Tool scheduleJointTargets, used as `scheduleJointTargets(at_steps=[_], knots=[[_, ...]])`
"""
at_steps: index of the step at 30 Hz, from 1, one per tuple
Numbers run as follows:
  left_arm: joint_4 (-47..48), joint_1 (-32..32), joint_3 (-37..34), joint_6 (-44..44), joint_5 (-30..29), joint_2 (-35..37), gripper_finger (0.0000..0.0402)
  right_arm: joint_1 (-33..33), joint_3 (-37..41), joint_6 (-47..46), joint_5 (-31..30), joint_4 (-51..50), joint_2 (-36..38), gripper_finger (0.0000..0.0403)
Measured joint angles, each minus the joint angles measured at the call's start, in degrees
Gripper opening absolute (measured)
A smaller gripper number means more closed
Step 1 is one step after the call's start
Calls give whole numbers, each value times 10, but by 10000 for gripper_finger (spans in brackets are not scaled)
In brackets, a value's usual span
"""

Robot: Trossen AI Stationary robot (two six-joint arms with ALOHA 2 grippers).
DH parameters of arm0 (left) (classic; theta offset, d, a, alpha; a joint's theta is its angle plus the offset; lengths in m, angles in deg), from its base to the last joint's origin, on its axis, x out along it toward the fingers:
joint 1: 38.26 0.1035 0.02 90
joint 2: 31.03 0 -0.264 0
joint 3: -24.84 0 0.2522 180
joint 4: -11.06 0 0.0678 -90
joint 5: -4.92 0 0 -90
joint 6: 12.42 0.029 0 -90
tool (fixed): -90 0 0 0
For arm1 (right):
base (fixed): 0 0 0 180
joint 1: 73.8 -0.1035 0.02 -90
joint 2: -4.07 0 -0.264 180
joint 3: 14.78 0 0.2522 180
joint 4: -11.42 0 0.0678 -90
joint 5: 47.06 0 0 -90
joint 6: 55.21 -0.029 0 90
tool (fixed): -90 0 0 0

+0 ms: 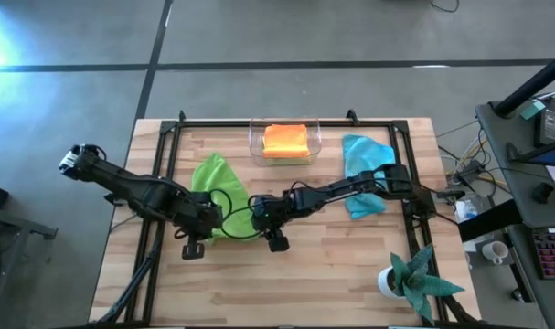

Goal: Fold microfiber towels
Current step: Fold the green microfiber towel

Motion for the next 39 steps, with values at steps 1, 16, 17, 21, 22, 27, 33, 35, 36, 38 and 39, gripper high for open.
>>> scheduleJointTargets(at_steps=[1,16,17,21,22,27,33,35,36,38,39], knots=[[0,0,0,0,-3,4,0,0,0,-4,0,0,-1,171],[0,0,0,0,-26,51,0,0,3,-6,-41,-11,-1,158],[0,0,0,-1,-32,53,0,0,3,-6,-41,-12,-1,154],[0,0,0,0,-43,59,0,0,3,-12,-28,-11,-1,140],[0,0,0,0,-43,60,0,0,3,-18,-27,-10,-1,137],[0,0,0,0,-72,61,0,0,3,-27,-3,-11,-1,120],[-4,0,0,14,-86,63,0,1,3,-32,-2,-12,-1,61],[-5,0,0,15,-86,63,0,1,3,-32,-2,-12,-1,37],[-5,0,0,15,-86,63,0,1,3,-34,-1,-12,-1,25],[-5,0,0,15,-86,63,0,1,3,-44,-1,-12,-1,13],[-5,0,0,15,-86,63,0,1,3,-49,-1,-13,-1,11]])
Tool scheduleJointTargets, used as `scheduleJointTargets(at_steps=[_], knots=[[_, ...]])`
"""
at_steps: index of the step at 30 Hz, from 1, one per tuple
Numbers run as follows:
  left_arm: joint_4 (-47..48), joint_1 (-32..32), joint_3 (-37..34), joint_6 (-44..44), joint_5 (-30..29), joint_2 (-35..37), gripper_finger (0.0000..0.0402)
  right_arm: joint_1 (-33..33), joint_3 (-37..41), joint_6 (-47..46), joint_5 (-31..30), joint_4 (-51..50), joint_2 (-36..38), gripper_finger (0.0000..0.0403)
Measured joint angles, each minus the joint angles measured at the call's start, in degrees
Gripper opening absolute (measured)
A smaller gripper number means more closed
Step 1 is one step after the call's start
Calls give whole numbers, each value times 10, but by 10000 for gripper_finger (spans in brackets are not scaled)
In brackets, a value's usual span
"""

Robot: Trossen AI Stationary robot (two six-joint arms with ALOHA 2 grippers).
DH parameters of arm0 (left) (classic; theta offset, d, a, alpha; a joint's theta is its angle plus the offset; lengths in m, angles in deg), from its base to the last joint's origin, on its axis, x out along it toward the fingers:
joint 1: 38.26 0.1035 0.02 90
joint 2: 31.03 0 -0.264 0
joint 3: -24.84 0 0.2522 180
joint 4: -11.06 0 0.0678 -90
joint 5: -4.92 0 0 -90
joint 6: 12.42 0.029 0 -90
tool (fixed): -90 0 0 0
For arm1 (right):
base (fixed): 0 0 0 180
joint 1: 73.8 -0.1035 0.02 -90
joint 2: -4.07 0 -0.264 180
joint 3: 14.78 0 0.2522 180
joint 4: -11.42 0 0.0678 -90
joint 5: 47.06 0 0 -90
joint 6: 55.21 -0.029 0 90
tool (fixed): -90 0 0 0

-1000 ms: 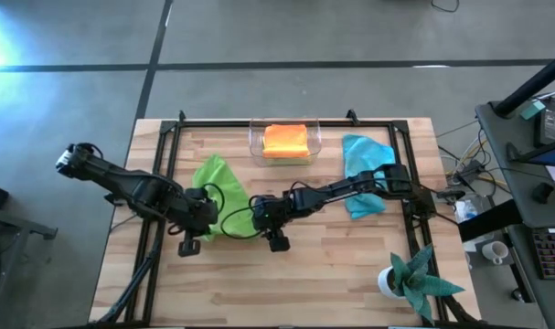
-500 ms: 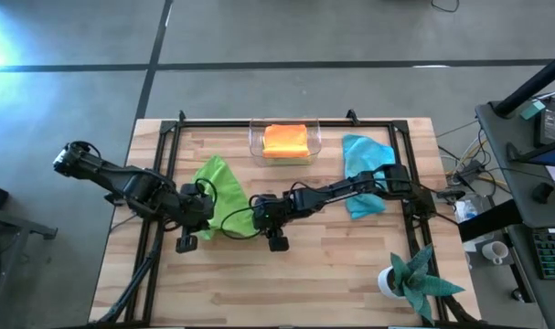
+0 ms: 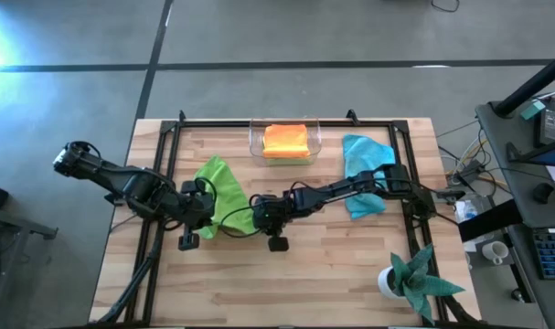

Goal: Fold microfiber towels
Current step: Fold the green microfiber towel

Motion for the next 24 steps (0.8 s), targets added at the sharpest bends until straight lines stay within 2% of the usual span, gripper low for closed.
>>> scheduleJointTargets(at_steps=[9,18,24], knots=[[-1,0,0,0,0,0,0,0,-14,-32,1,-137,56,9],[-16,0,0,5,14,-1,0,0,-48,-99,0,-225,164,9],[-23,1,1,5,11,-1,0,-4,-87,-122,-48,-280,225,9]])
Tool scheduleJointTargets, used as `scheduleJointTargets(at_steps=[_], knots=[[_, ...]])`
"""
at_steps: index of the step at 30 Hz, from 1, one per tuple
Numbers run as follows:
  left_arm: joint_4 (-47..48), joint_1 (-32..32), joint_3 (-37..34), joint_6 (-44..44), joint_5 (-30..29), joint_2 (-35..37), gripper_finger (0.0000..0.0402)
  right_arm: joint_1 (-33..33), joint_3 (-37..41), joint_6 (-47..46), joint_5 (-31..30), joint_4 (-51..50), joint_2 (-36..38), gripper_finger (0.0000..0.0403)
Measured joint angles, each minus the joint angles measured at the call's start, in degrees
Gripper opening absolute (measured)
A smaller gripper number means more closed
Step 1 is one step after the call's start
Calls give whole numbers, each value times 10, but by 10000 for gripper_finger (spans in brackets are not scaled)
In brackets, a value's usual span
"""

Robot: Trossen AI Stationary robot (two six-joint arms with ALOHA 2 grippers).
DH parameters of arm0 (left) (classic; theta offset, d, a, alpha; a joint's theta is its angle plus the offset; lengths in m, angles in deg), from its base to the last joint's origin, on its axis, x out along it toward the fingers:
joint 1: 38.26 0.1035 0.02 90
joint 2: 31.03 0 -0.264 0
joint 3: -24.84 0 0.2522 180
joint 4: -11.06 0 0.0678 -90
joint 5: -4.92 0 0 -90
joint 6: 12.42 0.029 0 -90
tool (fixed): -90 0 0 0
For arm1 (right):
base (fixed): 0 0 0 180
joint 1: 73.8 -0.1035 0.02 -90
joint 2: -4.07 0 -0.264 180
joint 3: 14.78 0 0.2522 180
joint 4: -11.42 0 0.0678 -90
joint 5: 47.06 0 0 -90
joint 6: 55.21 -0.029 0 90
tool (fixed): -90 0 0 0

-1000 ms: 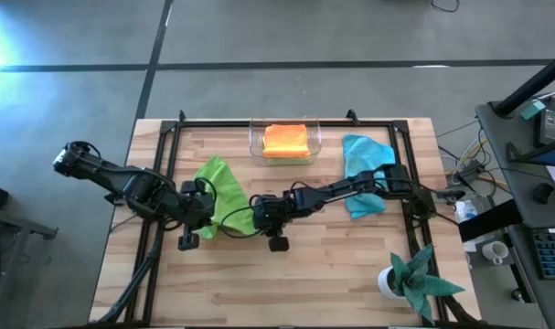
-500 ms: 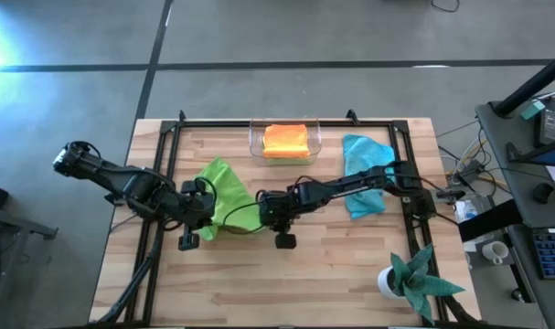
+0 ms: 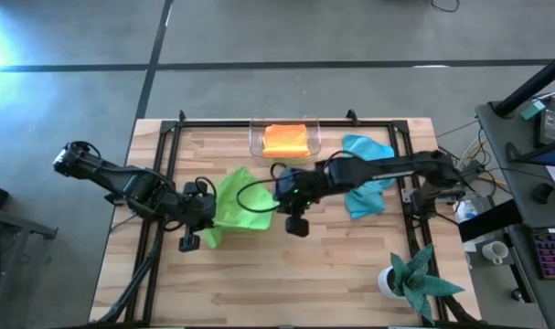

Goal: Fold microfiber towels
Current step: Fold the green microfiber towel

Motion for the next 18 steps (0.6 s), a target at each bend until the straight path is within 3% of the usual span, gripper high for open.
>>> scheduleJointTargets(at_steps=[6,18], knots=[[2,11,22,37,-46,0,0,-1,-76,-20,-36,-90,11,9],[5,68,126,223,-176,0,0,12,-206,-45,-197,-204,8,9]])
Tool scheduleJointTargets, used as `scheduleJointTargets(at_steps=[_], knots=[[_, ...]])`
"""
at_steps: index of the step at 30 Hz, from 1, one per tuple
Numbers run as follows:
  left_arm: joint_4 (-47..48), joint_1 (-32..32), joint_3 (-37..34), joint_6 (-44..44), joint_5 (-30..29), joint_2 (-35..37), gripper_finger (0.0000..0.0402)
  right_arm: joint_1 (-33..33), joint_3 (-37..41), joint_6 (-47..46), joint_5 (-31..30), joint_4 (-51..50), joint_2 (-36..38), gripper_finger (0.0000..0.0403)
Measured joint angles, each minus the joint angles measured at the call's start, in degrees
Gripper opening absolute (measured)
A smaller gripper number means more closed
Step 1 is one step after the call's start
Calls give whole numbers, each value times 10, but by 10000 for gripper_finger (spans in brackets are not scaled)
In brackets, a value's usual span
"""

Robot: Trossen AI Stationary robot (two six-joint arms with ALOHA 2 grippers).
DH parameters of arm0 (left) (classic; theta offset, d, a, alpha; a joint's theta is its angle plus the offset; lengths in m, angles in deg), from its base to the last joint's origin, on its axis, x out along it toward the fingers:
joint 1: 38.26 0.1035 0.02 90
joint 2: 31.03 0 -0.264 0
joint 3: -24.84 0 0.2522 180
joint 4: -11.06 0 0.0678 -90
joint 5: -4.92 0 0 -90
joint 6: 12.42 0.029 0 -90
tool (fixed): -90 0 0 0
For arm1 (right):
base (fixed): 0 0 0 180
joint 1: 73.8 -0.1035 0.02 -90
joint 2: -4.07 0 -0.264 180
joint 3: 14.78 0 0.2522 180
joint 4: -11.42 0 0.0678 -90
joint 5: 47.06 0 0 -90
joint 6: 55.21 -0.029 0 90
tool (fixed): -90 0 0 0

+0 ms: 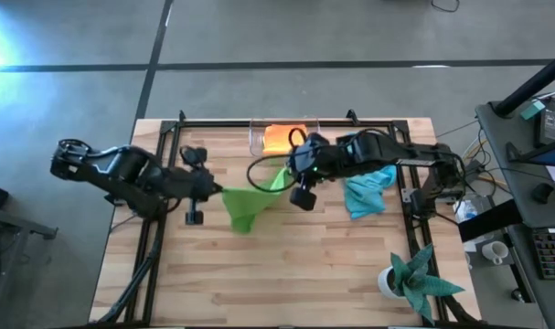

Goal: Fold microfiber towels
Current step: Fold the green microfiber towel

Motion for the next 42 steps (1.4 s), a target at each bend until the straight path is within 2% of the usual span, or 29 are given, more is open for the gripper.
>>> scheduleJointTargets(at_steps=[4,8,14,19,24,26,30,33,37,42], knots=[[0,29,23,70,-50,0,0,13,-16,10,-56,-2,0,9],[0,67,40,132,-75,0,0,26,-22,21,-141,-3,0,9],[0,130,47,212,-107,0,0,36,-25,41,-218,-1,0,9],[-5,171,48,265,-115,0,0,37,-25,56,-236,2,0,8],[-12,181,59,266,-117,0,0,32,-32,61,-236,9,2,8],[-11,180,68,265,-98,0,0,25,-43,61,-236,9,3,8],[-5,177,83,219,0,0,0,10,-67,53,-235,8,4,8],[9,177,84,194,46,0,0,0,-84,31,-215,-1,4,8],[34,177,83,131,90,-1,0,-14,-100,-11,-200,-30,4,8],[56,177,82,47,101,-7,0,-29,-102,-58,-200,-60,4,8]])
